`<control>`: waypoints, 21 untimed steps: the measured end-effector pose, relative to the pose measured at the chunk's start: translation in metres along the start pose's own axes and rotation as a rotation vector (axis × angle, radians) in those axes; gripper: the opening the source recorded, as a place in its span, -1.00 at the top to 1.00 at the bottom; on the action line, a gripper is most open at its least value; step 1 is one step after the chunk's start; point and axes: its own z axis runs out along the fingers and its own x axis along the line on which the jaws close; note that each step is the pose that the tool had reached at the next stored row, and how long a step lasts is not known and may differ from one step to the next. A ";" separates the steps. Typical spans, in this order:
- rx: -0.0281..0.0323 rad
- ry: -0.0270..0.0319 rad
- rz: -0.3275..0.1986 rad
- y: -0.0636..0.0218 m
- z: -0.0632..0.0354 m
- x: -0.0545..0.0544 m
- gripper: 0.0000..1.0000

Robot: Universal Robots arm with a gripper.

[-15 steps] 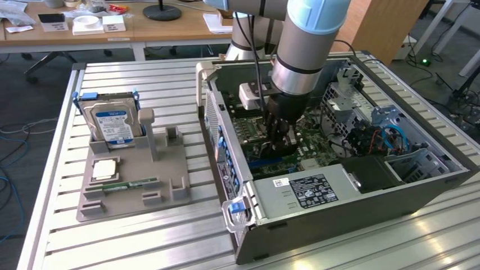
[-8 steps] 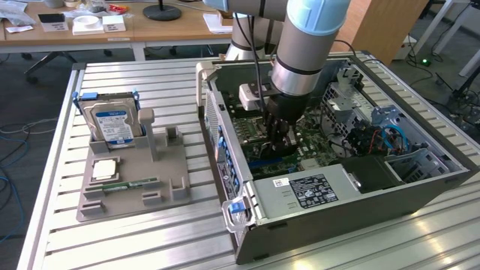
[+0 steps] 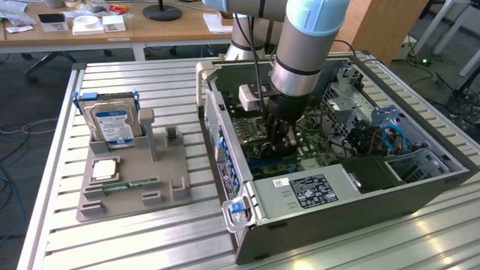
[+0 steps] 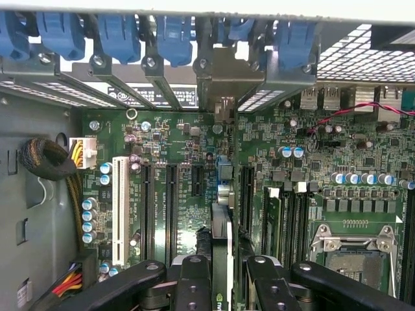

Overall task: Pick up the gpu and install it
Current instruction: 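Insert the gpu into the slot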

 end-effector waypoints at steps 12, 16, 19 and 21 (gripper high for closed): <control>0.0000 -0.0001 0.000 0.0002 -0.0039 0.000 0.47; 0.0004 0.0009 0.000 0.0002 -0.0038 0.000 0.47; 0.0005 0.0026 0.000 0.0002 -0.0037 0.001 0.47; 0.0010 0.0028 0.000 0.0002 -0.0035 0.001 0.47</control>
